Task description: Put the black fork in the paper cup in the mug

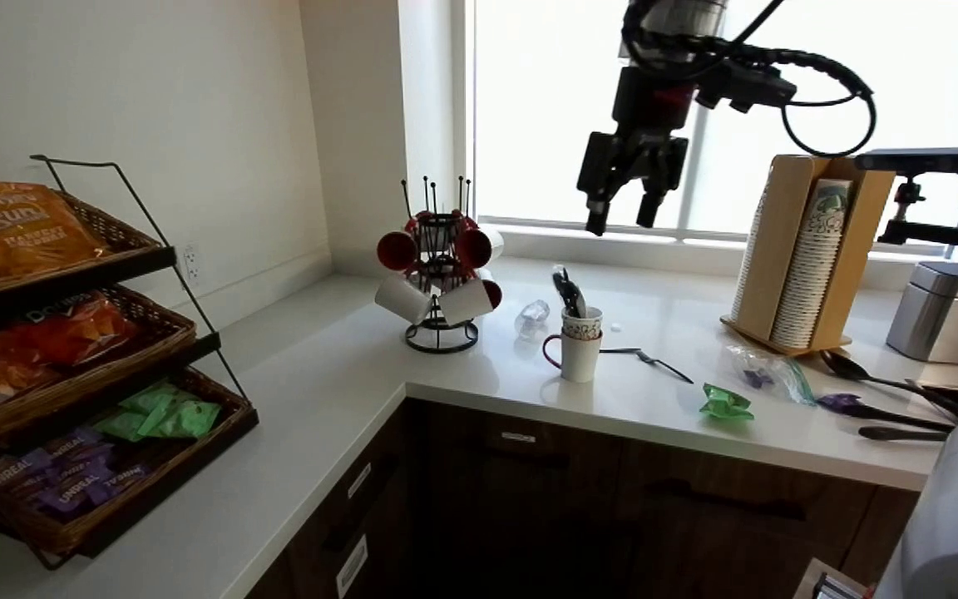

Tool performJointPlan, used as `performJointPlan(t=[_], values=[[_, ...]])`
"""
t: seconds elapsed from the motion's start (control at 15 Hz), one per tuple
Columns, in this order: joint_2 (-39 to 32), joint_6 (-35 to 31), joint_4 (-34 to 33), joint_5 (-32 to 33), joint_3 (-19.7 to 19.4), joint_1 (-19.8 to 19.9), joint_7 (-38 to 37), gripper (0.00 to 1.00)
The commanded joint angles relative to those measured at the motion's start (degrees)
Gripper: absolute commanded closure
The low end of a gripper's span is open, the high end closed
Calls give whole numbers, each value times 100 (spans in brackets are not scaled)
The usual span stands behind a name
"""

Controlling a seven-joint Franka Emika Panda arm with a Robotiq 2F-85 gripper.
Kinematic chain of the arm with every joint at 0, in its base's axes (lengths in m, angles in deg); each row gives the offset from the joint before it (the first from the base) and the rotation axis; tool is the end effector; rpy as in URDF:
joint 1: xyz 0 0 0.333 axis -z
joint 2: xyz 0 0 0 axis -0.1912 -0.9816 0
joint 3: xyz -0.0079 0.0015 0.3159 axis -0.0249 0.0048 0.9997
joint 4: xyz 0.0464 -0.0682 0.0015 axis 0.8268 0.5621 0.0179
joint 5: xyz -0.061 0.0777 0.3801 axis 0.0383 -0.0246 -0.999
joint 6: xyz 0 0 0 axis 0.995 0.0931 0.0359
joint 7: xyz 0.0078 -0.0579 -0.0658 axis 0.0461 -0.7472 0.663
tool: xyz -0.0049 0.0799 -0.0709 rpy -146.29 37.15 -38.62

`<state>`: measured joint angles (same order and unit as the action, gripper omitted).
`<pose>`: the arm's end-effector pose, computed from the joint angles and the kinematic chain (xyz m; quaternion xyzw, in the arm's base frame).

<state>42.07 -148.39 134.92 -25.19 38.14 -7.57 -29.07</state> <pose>0.3222 -0.0748 0.6060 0.9969 -0.0341 0.0713 0.0002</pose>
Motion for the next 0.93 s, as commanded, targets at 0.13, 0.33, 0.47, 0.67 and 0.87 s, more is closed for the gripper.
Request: performJointPlan(t=[0.13, 0.33, 0.47, 0.67, 0.87], values=[[220, -1021, 719, 764, -905, 884, 223, 0], [-183, -1576, 1021, 746, -1411, 1201, 285, 0], [-517, -1767, 1128, 443, -1712, 1276, 319, 0], [-487, -1708, 1118, 492, -1611, 1380, 369, 0], [-590, -1724, 1104, 471, -1606, 1382, 367, 0]])
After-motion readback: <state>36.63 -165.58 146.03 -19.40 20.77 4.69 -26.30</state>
